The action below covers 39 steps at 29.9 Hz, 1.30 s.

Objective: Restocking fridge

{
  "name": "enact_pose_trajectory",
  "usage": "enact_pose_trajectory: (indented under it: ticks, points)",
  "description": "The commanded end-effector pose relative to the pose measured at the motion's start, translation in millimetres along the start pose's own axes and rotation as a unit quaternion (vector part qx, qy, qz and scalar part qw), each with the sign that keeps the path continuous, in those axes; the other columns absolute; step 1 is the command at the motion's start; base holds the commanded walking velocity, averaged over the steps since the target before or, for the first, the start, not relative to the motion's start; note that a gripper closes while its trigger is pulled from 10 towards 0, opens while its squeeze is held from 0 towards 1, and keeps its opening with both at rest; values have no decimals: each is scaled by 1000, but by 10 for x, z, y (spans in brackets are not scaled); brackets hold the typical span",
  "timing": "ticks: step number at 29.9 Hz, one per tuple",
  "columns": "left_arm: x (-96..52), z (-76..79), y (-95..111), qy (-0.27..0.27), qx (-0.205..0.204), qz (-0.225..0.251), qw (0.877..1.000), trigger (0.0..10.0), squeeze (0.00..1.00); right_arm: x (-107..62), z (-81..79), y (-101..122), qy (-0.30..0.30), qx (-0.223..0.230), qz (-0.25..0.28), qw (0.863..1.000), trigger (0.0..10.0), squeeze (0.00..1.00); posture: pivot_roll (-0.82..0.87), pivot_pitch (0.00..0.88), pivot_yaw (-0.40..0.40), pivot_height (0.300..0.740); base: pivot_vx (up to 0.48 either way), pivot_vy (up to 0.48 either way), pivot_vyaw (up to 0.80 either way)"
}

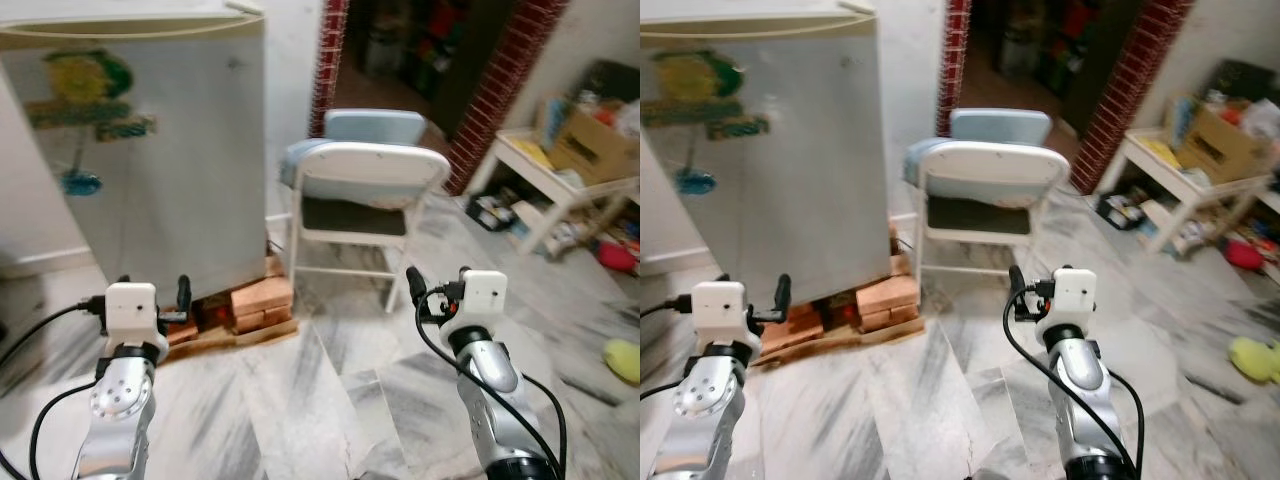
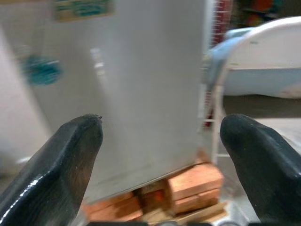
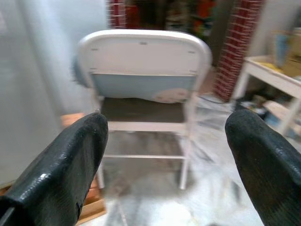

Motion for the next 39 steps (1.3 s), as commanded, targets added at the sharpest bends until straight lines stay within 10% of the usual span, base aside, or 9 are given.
enact_pose_trajectory:
  ticks: [1,39]
  points:
    - [2,118,-5,-19,-2,-1,1000,10000,0,-13,103,-6,-14,-1,-1,1000,10000,0,57,0,-55,740,0,480,-400]
    - [-15,227,-144,-53,-1,-27,998,10000,0,79,159,0,-35,-4,5,999,10000,0,49,0,-30,740,0,480,-189]
Point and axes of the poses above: a point about 5 cm out from each wrist's last joint towards the gripper, its own x axis pointing out of the wrist towards the gripper, its own y axis along the axis of the wrist's last joint, z = x × y, the point moved 4 cm from there along x, pointing out of the wrist towards the gripper
